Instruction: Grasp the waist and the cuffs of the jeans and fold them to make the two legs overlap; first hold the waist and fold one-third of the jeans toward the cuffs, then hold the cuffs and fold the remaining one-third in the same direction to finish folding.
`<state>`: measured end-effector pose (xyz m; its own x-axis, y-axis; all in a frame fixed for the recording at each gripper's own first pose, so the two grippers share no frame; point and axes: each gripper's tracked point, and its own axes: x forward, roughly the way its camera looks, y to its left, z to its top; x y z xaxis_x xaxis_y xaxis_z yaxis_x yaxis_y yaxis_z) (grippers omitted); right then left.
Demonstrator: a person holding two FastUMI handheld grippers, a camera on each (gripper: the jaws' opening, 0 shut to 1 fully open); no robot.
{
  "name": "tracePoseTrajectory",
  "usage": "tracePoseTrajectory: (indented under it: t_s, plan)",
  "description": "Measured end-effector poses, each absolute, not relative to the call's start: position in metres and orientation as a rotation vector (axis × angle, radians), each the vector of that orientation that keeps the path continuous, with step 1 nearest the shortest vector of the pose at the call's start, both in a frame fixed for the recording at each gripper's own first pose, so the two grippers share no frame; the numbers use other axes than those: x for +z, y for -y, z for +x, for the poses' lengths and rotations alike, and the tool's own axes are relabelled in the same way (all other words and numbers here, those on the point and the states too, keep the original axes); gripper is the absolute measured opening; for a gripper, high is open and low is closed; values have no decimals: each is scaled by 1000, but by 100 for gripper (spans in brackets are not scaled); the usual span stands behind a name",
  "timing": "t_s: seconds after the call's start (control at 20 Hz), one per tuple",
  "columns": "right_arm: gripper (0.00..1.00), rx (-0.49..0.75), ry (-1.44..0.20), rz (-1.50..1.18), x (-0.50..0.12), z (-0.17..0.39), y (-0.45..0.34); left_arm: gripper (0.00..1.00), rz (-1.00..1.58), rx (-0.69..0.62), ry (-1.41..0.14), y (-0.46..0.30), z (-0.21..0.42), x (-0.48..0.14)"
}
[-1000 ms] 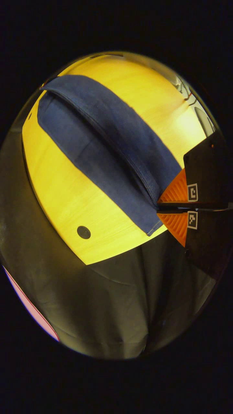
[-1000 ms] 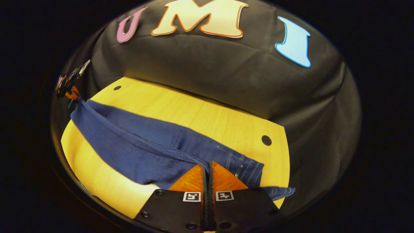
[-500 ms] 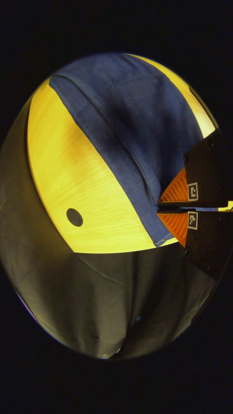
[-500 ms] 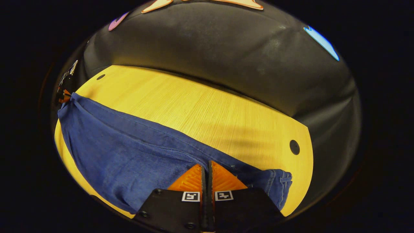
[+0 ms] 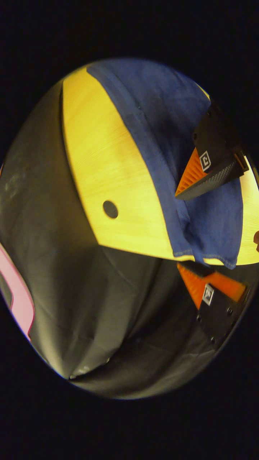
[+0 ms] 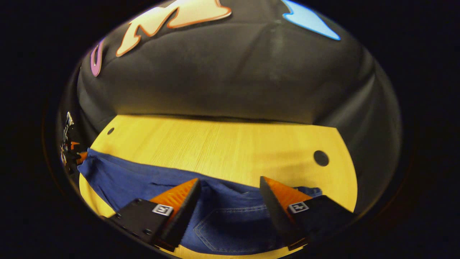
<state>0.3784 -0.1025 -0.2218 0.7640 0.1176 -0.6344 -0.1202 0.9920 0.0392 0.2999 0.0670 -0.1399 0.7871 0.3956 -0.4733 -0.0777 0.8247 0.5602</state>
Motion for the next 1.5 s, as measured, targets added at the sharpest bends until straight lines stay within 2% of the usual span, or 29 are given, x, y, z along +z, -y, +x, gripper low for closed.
tracePoseTrajectory:
  t_s: [0.05, 0.2, 0.3, 0.45, 0.75, 0.85, 0.9, 1.0, 1.2, 1.3, 1.35, 1.4, 1.45, 1.5]
  plan:
    - [99, 102, -658, 16, -203, 377, 112, 95, 516, 281, -586, -64, 300, -136]
    - [99, 15, -616, 5, -161, 353, 157, 95, 402, 313, -516, -60, 302, -117]
    - [99, -30, -627, -5, -163, 338, 195, 95, 302, 313, -478, -58, 303, -111]
    - [96, -65, -672, 6, -182, 316, 229, 95, 216, 308, -414, -60, 307, -116]
    - [94, -76, -798, 52, -247, 284, 248, 96, 167, 299, -392, -57, 309, -115]
    - [100, -80, -830, 67, -266, 280, 249, 96, 158, 285, -369, -55, 310, -109]
    - [94, -78, -845, 75, -274, 280, 249, 96, 158, 283, -371, -54, 311, -107]
    - [97, -76, -871, 85, -284, 276, 249, 96, 150, 274, -371, -50, 309, -106]
    - [94, -56, -892, 119, -288, 274, 246, 96, 161, 265, -383, -49, 311, -103]
    - [95, -50, -890, 164, -294, 275, 242, 95, 174, 256, -379, -46, 312, -103]
    - [88, -48, -870, 182, -294, 277, 240, 96, 173, 247, -374, -46, 312, -103]
    - [85, -41, -875, 201, -296, 276, 236, 96, 171, 238, -369, -43, 312, -100]
    - [75, -57, -856, 213, -294, 277, 235, 96, 169, 234, -366, -42, 311, -99]
    - [69, -64, -856, 217, -296, 277, 233, 96, 164, 233, -368, -41, 310, -98]
